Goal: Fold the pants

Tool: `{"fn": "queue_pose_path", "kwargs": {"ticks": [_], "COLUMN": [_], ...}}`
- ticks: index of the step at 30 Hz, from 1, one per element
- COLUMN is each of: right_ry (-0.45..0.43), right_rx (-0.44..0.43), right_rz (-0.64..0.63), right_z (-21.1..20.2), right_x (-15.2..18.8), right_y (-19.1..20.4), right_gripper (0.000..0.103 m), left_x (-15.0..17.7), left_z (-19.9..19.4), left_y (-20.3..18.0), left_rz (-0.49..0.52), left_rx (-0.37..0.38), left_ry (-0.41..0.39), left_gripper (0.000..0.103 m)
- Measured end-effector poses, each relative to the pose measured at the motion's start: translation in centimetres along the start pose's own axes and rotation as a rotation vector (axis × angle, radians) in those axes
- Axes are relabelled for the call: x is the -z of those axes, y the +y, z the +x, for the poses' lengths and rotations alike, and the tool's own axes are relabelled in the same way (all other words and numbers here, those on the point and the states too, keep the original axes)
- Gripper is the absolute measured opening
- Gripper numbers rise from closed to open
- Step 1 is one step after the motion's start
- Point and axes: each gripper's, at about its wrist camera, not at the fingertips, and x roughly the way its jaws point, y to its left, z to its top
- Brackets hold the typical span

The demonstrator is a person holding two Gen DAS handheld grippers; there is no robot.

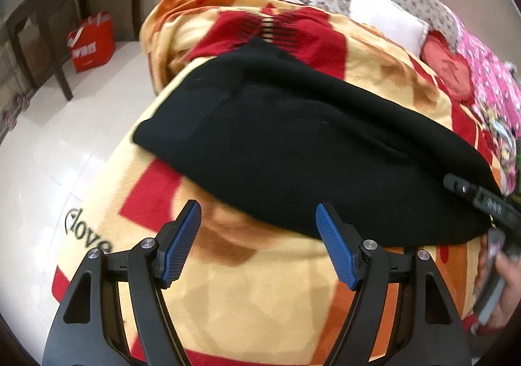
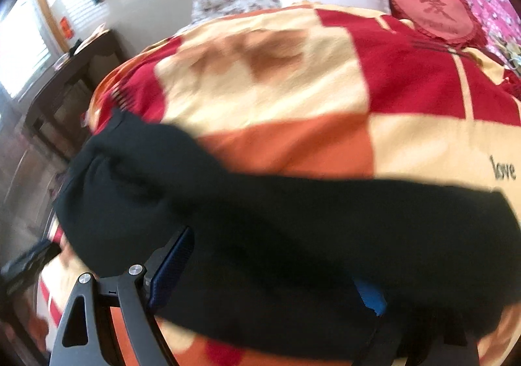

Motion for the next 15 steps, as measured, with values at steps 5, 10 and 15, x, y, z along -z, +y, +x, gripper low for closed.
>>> {"fn": "queue_pose_path", "kwargs": {"ticks": [5,10,15], "right_ry": [-0.038,-0.06,-0.03], "right_rx": [0.076,0.105,0.072], "right_rz": [0.027,0.013,0.018], "right_z": [2.5,4.2,3.2], "right_x": [-5.4,-8.0,-6.9], "right_y": [-1.4,-1.1,-1.7], "right_gripper": [0.088,0.088,0.087], "left_x": [-0.5,-0.9,-1.6], "left_z": [0.0,1.2,2.5], "left_y": [2.4,3.4,4.0], "left_rz": [-0.069,-0.109,-0.157], "left_rx": [-0.015,-0.013,0.015], "left_ry": [0.01,0.042,0.069], "left_gripper": [0.073,0.073,0.073]}}
